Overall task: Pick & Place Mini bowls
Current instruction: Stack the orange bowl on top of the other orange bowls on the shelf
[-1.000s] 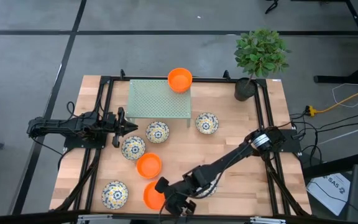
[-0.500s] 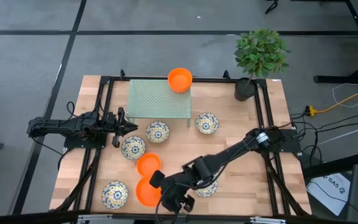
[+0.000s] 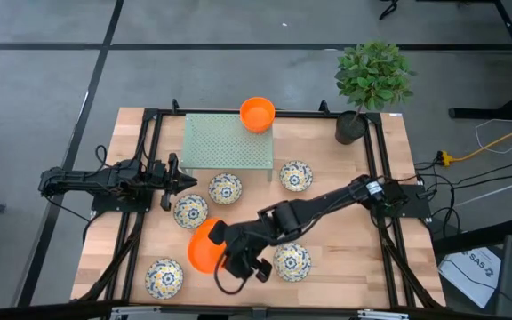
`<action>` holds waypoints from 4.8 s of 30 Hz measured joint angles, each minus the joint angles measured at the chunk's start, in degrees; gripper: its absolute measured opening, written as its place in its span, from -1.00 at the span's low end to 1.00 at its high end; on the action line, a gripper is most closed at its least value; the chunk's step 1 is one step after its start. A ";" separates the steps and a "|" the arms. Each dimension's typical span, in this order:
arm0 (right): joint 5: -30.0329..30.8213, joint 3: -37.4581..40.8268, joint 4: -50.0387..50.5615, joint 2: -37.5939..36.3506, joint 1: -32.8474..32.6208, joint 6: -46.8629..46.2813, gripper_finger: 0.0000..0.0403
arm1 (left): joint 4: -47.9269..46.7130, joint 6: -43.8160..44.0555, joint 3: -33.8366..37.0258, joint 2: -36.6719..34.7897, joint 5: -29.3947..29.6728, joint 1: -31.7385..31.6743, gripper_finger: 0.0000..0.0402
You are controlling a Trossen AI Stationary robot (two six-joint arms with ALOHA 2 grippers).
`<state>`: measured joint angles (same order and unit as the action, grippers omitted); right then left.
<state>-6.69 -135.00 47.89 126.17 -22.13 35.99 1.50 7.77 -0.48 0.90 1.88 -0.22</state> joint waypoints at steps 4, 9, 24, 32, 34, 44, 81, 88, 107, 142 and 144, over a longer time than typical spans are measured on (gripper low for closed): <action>0.01 0.00 0.01 -0.58 1.56 -0.13 -0.95 | 0.00 0.00 -0.01 -0.01 0.01 -0.01 -0.81; 0.01 0.00 0.01 -1.14 3.82 -0.93 -0.95 | -0.06 0.00 -0.01 0.01 -0.01 0.01 -0.81; 0.05 0.00 0.51 -4.07 13.19 -1.05 -0.95 | -0.02 0.00 0.01 0.00 -0.01 0.01 -0.81; 0.05 0.00 1.21 -6.68 18.75 -1.00 -0.95 | -0.02 0.00 0.01 0.01 0.00 0.01 -0.81; 0.05 0.00 1.63 -7.07 20.12 -1.00 -0.95 | -0.02 0.00 0.00 0.01 -0.01 0.00 -0.81; 0.80 0.00 4.26 -8.16 27.33 -0.46 -0.95 | -0.02 0.00 0.00 0.01 0.00 0.01 -0.81; 1.08 0.00 19.37 -8.94 48.69 -11.26 -0.95 | -0.02 0.00 0.00 -0.01 -0.01 0.01 -0.81; 1.06 0.92 19.20 -8.92 48.33 -13.49 -0.95 | -0.02 0.00 0.00 0.01 -0.01 0.01 -0.81; 4.64 1.44 18.10 -7.83 45.42 -16.32 -0.95 | -0.02 0.00 0.01 0.00 0.00 0.00 -0.81; 5.19 1.44 20.62 -6.23 45.48 -20.79 -0.71 | -0.02 0.00 0.01 0.00 0.00 0.01 -0.81; 5.19 1.44 20.62 -6.23 45.48 -20.70 -0.61 | -0.02 0.00 0.01 0.00 -0.01 0.00 -0.81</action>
<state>-1.50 -133.56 68.52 119.94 23.35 15.29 1.48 7.77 -0.47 0.90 1.87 -0.22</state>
